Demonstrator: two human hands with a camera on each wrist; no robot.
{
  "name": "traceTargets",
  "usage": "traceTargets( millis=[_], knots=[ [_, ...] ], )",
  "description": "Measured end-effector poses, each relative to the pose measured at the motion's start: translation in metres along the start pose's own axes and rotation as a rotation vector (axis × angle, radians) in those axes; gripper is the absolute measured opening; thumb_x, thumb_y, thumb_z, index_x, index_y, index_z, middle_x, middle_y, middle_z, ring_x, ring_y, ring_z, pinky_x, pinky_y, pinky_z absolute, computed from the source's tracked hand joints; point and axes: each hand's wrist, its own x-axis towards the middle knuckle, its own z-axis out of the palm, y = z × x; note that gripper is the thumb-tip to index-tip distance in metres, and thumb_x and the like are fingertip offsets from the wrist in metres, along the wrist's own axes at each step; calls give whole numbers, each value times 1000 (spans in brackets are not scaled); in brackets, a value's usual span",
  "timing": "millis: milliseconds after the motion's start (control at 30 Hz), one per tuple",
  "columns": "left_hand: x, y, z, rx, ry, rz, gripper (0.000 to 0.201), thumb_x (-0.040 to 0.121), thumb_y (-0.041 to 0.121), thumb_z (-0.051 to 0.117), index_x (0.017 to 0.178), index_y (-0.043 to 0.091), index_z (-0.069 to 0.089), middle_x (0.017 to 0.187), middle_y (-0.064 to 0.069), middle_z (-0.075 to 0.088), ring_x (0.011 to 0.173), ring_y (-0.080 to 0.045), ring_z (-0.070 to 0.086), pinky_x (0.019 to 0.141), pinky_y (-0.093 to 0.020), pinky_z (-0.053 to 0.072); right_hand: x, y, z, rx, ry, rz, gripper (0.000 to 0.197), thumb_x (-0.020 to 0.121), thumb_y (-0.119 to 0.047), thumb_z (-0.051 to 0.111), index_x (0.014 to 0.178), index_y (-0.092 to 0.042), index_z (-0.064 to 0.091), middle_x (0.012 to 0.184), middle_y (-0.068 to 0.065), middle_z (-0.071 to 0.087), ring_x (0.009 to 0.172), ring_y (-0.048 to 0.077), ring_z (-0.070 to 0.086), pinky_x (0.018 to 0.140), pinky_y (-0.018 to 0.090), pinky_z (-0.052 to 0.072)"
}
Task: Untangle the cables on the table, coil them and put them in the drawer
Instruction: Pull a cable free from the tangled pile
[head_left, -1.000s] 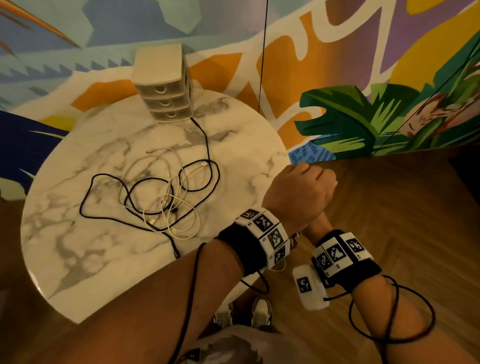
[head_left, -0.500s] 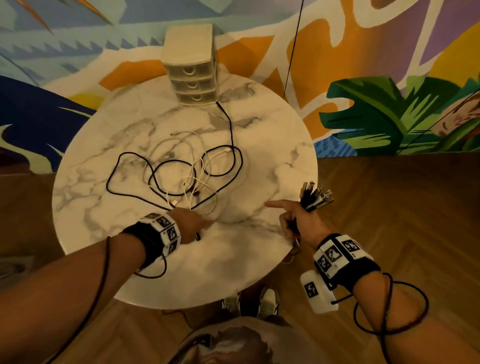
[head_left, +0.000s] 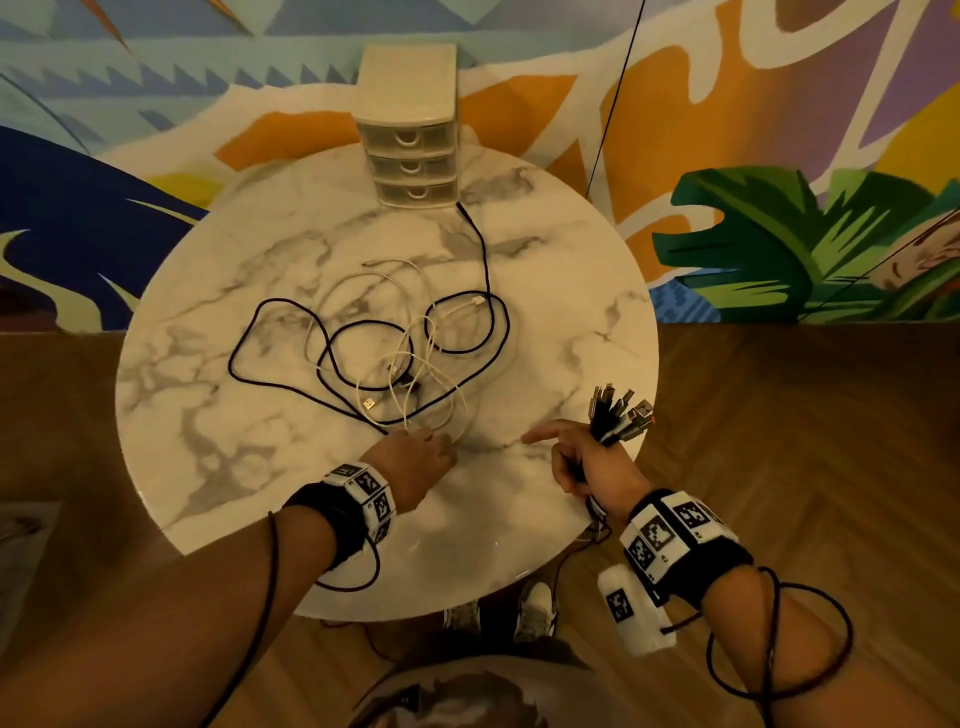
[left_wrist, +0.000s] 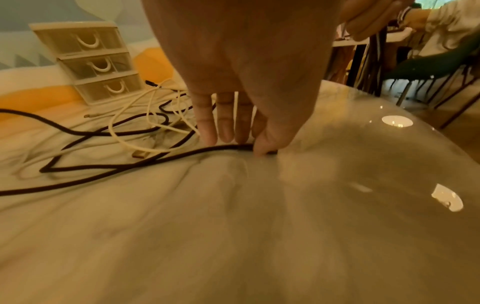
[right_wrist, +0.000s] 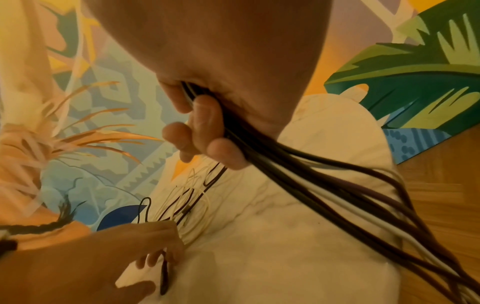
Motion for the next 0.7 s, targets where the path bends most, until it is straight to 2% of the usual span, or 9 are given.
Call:
traceTargets(
  millis=[167, 267, 300, 367, 433, 500, 533, 600, 700],
  knots=[
    [-10, -4, 10, 16, -14, -2, 35, 99, 13, 33, 132, 6, 39, 136, -12, 39, 122, -27, 41, 87, -36, 46, -3, -1, 4, -8, 30, -2, 43, 97, -8, 23, 99, 0, 66, 45, 7, 42, 42, 18, 27, 37, 20, 25],
    [-11, -2, 2, -137, 24, -25, 35, 97, 21, 39, 129, 8, 41, 133, -8, 41, 118, -26, 45, 82, -36, 45, -5, -2, 10, -35, 46, 0, 42, 97, -8, 24, 98, 0, 65, 47, 7, 43, 44, 19, 28, 39, 22, 24],
    [-10, 2, -6, -284, 111, -51, 31, 96, 24, 41, 124, 10, 45, 127, -6, 45, 112, -25, 49, 80, -35, 44, -5, -3, 13, -40, 52, -1, 41, 96, -7, 25, 99, -2, 66, 49, 6, 44, 44, 19, 27, 39, 22, 23],
    [-8, 13, -29, -645, 406, -122, 18, 94, 26, 48, 106, 12, 51, 104, -1, 51, 91, -20, 54, 71, -30, 40, -7, -6, 20, -34, 50, -9, 39, 95, -4, 28, 105, -8, 65, 54, 5, 46, 43, 15, 28, 40, 23, 21],
    [-7, 26, -58, -985, 608, -184, 14, 91, 23, 56, 99, 12, 55, 91, 3, 55, 80, -15, 53, 69, -28, 41, -10, -13, 27, -52, 39, -44, 33, 95, -3, 33, 103, -12, 64, 59, 4, 48, 42, 11, 29, 41, 23, 23],
    [-9, 38, -81, -1233, 662, -167, 12, 89, 18, 60, 97, 10, 59, 84, 3, 61, 75, -11, 58, 68, -23, 47, -12, -22, 33, -96, 45, -86, 23, 95, -6, 39, 83, -8, 59, 57, 8, 42, 42, 10, 31, 45, 27, 25],
    [-11, 44, -90, -1304, 679, -144, 10, 88, 17, 61, 95, 9, 60, 81, 3, 63, 71, -9, 60, 66, -20, 49, -13, -25, 34, -115, 55, -99, 25, 96, -7, 40, 76, -6, 54, 57, 10, 40, 43, 10, 31, 46, 27, 25],
    [-13, 49, -98, -1338, 719, -127, 8, 87, 19, 63, 91, 12, 61, 81, 1, 64, 68, -8, 60, 62, -16, 49, -13, -31, 35, -134, 68, -102, 32, 99, -10, 37, 70, -7, 50, 61, 13, 40, 45, 10, 32, 45, 24, 26],
    [-12, 53, -101, -1309, 778, -187, 7, 86, 18, 62, 94, 19, 62, 89, 2, 62, 75, -5, 53, 65, -11, 43, -13, -37, 35, -85, 65, -83, 33, 98, -7, 41, 65, -9, 47, 62, 11, 41, 46, 8, 31, 45, 22, 24]
  ],
)
